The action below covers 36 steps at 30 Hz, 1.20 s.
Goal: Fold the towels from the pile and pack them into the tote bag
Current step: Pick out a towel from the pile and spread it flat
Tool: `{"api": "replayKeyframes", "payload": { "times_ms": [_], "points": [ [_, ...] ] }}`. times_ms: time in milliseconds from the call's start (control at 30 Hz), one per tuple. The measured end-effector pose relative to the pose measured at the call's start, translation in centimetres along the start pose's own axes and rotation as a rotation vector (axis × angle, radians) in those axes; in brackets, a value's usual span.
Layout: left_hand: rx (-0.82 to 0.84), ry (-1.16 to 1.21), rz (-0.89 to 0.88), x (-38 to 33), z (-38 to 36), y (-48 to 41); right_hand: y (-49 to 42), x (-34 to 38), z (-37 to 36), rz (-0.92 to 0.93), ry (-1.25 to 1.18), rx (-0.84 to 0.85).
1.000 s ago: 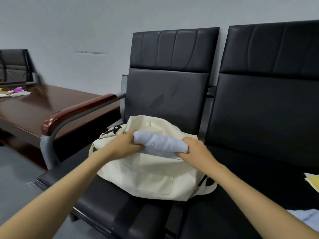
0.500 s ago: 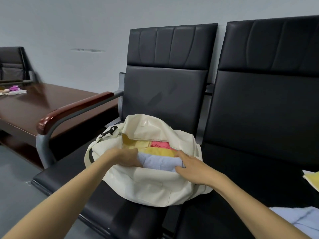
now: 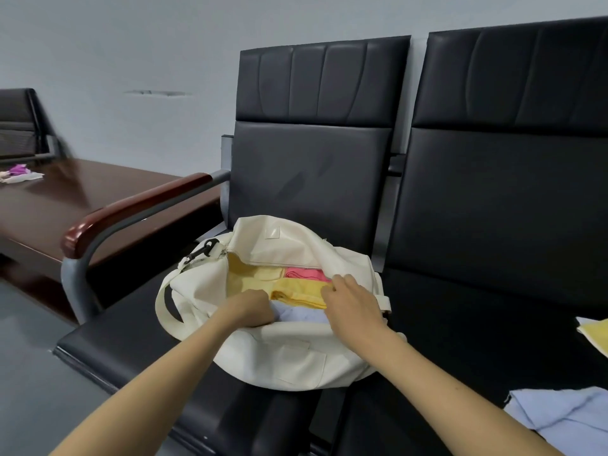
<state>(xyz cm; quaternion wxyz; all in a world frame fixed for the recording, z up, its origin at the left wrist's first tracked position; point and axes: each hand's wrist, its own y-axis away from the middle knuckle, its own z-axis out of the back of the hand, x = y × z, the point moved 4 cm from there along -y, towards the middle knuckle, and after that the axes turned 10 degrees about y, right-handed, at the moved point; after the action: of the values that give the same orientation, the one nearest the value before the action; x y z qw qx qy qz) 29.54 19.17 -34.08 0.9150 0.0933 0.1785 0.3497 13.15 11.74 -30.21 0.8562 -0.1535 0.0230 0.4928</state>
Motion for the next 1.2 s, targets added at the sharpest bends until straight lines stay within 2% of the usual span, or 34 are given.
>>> {"api": "replayKeyframes", "payload": {
  "times_ms": [33, 67, 100, 133, 167, 233, 267, 333, 367, 433, 533, 633, 733, 933, 1100, 1200],
  "points": [
    [-0.056, 0.035, 0.005, 0.1, -0.2, 0.0, 0.1, 0.6, 0.4, 0.1, -0.029, -0.099],
    [-0.119, 0.089, 0.0, 0.3, -0.5, -0.2, 0.3, 0.9, 0.3, 0.162, -0.124, -0.077],
    [-0.173, 0.156, -0.009, 0.5, -0.7, -0.2, 0.6, 1.3, 0.0, 0.197, -0.225, 0.028],
    [-0.207, 0.226, -0.022, 0.6, -0.9, 0.0, 1.0, 1.7, -0.8, 0.188, -0.267, 0.195],
    [-0.21, 0.282, -0.037, 0.6, -1.1, 0.2, 1.3, 1.8, -1.4, 0.174, -0.274, 0.284],
    [-0.174, 0.29, -0.096, 0.8, -1.3, 0.5, 2.0, 1.9, -2.1, 0.138, -0.22, 0.331],
    [-0.166, 0.229, -0.121, 0.9, -1.1, 0.7, 2.3, 2.0, -2.1, 0.133, -0.21, 0.338],
    [-0.207, -0.051, -0.17, 2.0, 0.3, 1.5, 2.6, 2.1, -2.0, 0.135, -0.209, 0.34],
    [-0.266, -0.124, -0.21, 2.8, 1.1, 2.0, 2.6, 2.1, -1.9, 0.132, -0.211, 0.331],
    [-0.255, -0.209, -0.254, 5.4, 1.9, 2.5, 2.2, 2.4, -1.6, 0.146, -0.213, 0.324],
    [-0.249, -0.183, -0.201, 8.7, 1.0, 2.9, 1.4, 3.1, -2.1, 0.165, -0.161, 0.313],
    [-0.357, -0.113, -0.227, 8.5, 0.3, 3.5, 1.1, 3.6, -2.7, 0.179, -0.097, 0.323],
    [-0.535, 0.011, -0.351, 6.9, 0.6, 5.0, 1.4, 3.4, -2.8, 0.171, -0.082, 0.304],
    [-0.698, 0.142, -0.51, 4.0, -1.2, 10.1, 5.4, 1.9, -0.8, 0.193, -0.152, 0.213],
    [-0.543, 0.26, -0.534, -2.2, -2.4, 13.3, 10.0, -2.7, 2.0, 0.043, -0.314, 0.234],
    [-0.457, 0.249, -0.55, -7.6, -2.6, 14.0, 13.8, -7.2, 3.2, -0.087, -0.317, 0.27]
  ]
}}
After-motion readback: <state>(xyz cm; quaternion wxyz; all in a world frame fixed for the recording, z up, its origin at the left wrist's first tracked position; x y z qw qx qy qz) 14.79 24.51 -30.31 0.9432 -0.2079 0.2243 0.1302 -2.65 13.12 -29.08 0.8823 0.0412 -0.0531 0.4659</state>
